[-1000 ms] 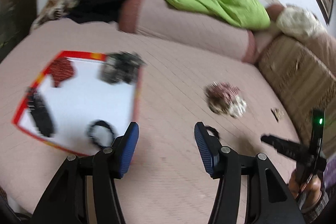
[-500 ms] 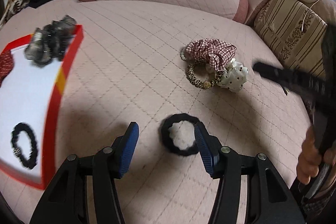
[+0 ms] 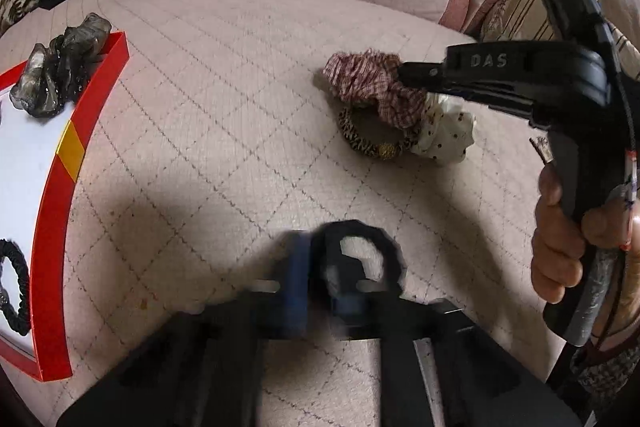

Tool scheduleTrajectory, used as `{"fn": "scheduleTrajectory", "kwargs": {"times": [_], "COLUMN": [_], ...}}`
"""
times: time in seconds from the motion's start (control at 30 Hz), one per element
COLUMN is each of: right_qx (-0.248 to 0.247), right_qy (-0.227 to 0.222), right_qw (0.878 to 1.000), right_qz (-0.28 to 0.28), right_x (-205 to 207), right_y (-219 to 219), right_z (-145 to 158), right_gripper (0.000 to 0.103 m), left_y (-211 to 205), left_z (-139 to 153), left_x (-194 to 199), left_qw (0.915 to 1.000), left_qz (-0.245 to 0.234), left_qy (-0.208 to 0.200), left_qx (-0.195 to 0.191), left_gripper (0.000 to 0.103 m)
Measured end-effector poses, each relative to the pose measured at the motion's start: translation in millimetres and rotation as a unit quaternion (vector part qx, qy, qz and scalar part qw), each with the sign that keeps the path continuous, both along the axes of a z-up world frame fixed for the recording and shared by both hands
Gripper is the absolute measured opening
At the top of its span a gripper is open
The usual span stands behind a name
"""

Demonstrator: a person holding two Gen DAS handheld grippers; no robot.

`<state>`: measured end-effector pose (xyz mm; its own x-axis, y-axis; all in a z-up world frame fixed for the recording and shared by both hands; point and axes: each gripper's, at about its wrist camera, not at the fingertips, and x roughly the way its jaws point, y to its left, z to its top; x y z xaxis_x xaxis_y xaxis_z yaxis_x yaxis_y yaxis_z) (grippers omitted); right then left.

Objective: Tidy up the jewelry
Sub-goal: 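Grasp the black scrunchie hair tie with the left tool, then carry the black hair tie to the tray with left tool while right tool carries checked scrunchie there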

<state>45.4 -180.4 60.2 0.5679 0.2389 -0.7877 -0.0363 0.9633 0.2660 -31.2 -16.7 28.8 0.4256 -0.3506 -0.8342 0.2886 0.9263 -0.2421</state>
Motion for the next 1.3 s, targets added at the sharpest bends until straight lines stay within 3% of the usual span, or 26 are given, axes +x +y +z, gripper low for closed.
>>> {"fn": "scheduleTrajectory", "kwargs": {"times": [0.23, 0.6, 0.87, 1.3], "right_qx": [0.002, -0.019, -0.021, -0.045], "right_qy": [-0.02, -0.063, -0.069, -0.08], "right_qw": [1.0, 0.998, 0.997, 0.993], "right_qz": [0.0, 0.018, 0.02, 0.068], "right_x": [-24.4, -95.5, -143.0, -155.7], "right_y": [-1.6, 10.7, 21.6, 72.7], "right_z": [23.4, 76.9, 90.5, 112.5], "right_gripper": [0.005, 0.004, 0.004, 0.004], "left_y": [11.9, 46.1, 76.4, 172.6], "left_z": [26.3, 75.2, 93.0, 111.2], "left_x": [-17.6, -55.3, -77.7, -78.4], "left_qw": [0.9997, 0.9967, 0.9941, 0.9822], "left_qz": [0.009, 0.038, 0.057, 0.147], "left_qy": [-0.019, -0.061, -0.079, -0.105], "left_qx": [-0.015, -0.038, -0.048, -0.053], "left_gripper": [0.006, 0.006, 0.006, 0.007]}}
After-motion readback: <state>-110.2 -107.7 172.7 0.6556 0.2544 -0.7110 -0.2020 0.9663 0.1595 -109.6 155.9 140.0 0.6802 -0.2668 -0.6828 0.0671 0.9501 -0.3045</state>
